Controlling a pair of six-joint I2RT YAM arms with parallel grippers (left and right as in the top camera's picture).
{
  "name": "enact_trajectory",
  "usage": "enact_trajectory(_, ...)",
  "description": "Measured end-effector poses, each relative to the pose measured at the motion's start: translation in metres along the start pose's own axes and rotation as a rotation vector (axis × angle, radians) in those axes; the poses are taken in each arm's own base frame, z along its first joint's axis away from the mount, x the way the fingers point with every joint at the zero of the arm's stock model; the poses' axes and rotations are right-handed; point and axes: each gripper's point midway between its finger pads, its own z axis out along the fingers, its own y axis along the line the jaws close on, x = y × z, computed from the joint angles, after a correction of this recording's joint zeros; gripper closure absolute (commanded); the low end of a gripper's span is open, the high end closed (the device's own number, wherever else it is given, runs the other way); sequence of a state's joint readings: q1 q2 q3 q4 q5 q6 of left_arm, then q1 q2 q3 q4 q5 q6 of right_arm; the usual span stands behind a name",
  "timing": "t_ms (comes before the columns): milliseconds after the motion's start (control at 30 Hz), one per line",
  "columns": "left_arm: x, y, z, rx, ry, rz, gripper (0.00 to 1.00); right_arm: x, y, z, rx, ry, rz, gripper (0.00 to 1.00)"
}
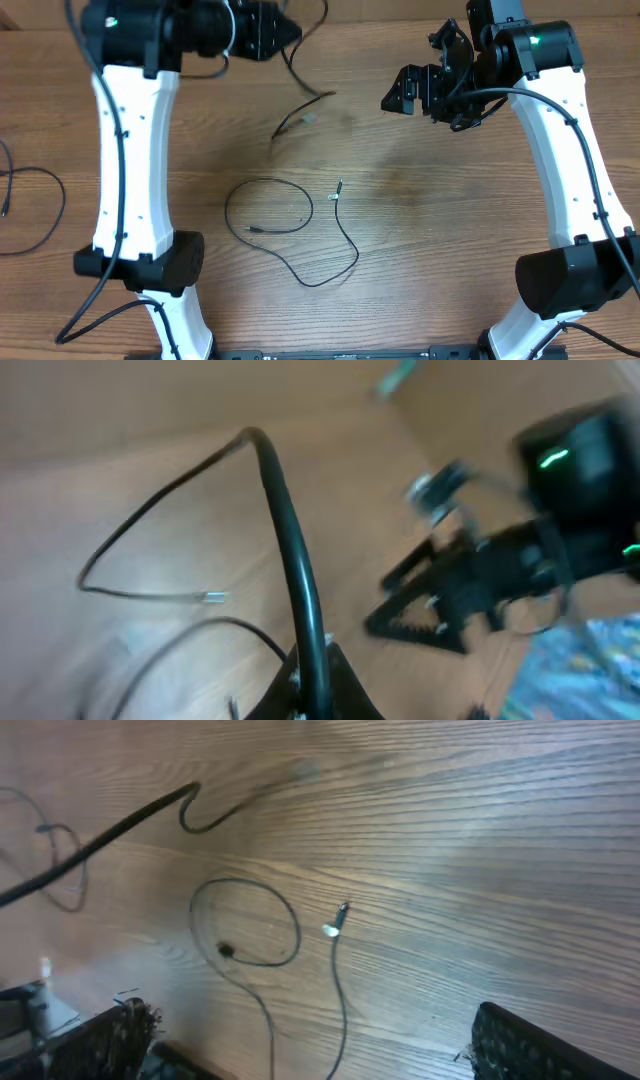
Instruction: Untangle cables
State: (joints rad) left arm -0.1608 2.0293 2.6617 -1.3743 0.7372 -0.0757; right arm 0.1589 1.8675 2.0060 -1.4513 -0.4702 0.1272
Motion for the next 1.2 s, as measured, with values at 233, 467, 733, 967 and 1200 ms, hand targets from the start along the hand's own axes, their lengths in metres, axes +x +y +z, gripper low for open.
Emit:
enact_trajectory(233, -0.042, -0.011, -0.059, -0.129, -0.217, 0.015, 0.96, 0.003, 0.008, 0.0, -0.048, 0.015, 0.003, 0.0)
enact_trajectory(467, -0.05, 0.068, -0.131, -0.425, -0.349, -0.13, 0.96, 0.008, 0.009, 0.0, -0.052, 0.034, 0.013, 0.0)
enact_trajectory(733, -0.033, 0.175, -0.254, -0.796, -0.521, -0.332, 0.95, 0.007, 0.009, 0.0, -0.052, 0.032, 0.012, 0.0)
enact_trajectory(967, -0.003, 0.246, -0.317, -1.002, -0.597, -0.52, 0.89, 0.004, 0.009, 0.0, -0.055, 0.018, 0.006, 0.0)
enact_trajectory(1200, 0.06, 0.34, -0.278, -1.029, -0.378, -0.757, 0.26, 0.003, 0.007, 0.0, -0.044, 0.014, 0.006, 0.0)
